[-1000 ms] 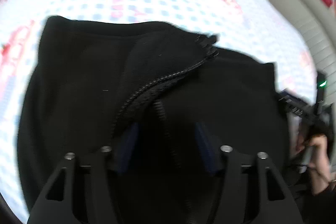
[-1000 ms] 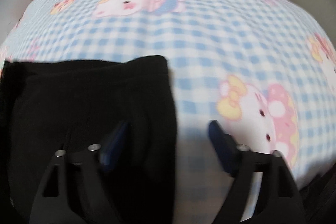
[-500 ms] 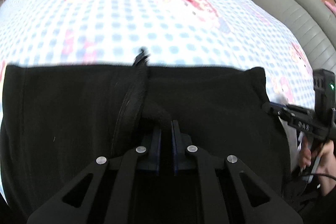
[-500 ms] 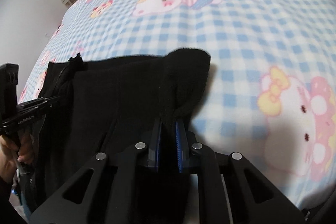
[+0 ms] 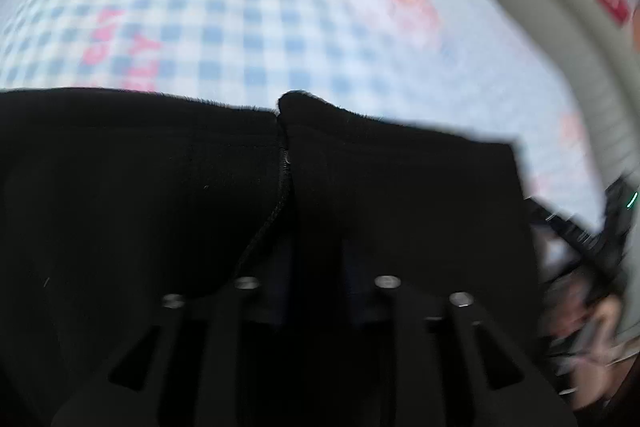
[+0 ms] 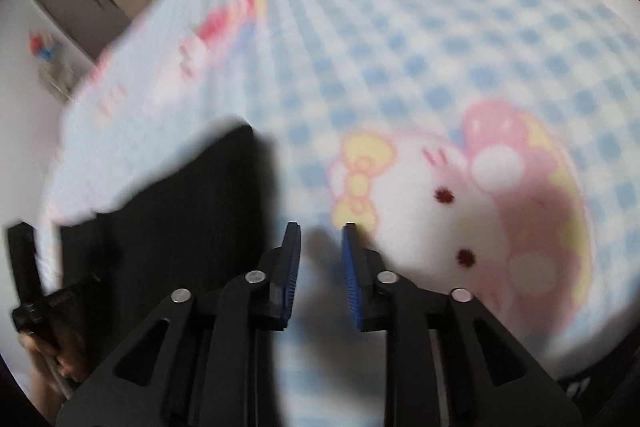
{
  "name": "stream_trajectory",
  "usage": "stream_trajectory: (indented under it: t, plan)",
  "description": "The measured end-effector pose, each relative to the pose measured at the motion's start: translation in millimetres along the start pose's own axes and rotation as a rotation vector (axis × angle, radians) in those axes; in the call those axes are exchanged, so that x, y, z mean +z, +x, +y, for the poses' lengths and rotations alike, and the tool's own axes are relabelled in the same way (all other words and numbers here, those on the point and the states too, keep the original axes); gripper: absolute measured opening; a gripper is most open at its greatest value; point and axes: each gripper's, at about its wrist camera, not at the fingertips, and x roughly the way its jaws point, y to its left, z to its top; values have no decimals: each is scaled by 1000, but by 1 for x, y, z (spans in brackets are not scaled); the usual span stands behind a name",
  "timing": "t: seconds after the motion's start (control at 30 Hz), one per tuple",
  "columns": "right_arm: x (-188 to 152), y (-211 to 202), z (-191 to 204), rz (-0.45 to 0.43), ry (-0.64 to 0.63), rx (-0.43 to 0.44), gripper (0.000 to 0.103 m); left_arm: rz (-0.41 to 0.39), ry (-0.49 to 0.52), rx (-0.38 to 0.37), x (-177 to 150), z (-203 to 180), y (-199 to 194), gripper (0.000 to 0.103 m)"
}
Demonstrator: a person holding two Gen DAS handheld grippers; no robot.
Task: Fold clothes
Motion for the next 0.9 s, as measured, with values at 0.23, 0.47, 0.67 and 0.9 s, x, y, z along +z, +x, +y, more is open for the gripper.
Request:
stream_trajectory:
  t: [0.23,0.47,0.67,0.9]
  plan:
    - [-13,-67,84,-20,-245,109,52,-76,67,143,-22,28,-83,48]
    - [-62,-58,141,210,-278,269,53,135,172,246,-55,36,-40,43]
    - [-104,15,157,290,-308,165,54,-11,60,143,-37,48,-99,14]
    - [-121,41,165,257,-344,110,62,-96,-74,-127,-28,67,-129,16]
